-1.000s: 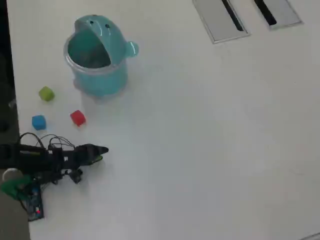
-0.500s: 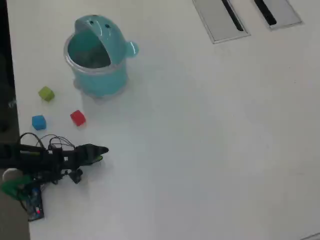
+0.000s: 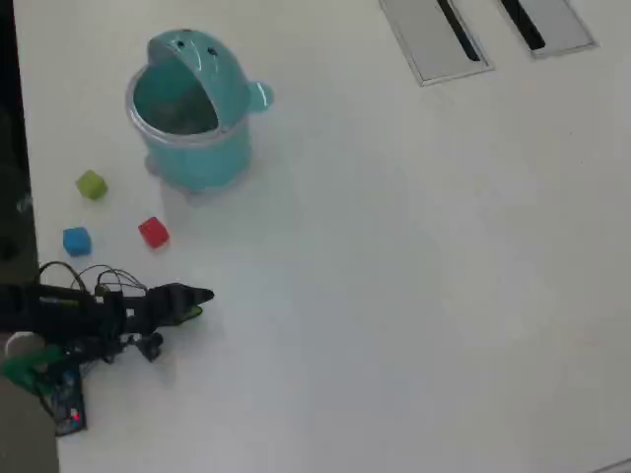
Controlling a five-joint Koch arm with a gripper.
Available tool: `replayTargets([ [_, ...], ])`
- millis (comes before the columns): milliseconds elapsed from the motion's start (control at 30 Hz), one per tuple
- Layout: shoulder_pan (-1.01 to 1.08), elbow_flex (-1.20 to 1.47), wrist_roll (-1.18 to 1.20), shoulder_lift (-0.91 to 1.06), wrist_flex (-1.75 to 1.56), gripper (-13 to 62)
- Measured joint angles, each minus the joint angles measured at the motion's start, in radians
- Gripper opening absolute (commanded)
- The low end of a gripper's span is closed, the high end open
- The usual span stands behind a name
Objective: Grasp RGB lego blocks and put them in the bin one by one.
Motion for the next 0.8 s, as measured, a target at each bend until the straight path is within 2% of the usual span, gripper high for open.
replayTargets([
  [367,-0.002,0.0,-0.176,0.0,-0.133,33.8],
  [800,-0.002,0.0,-0.419,0.0,-0.541,33.9],
])
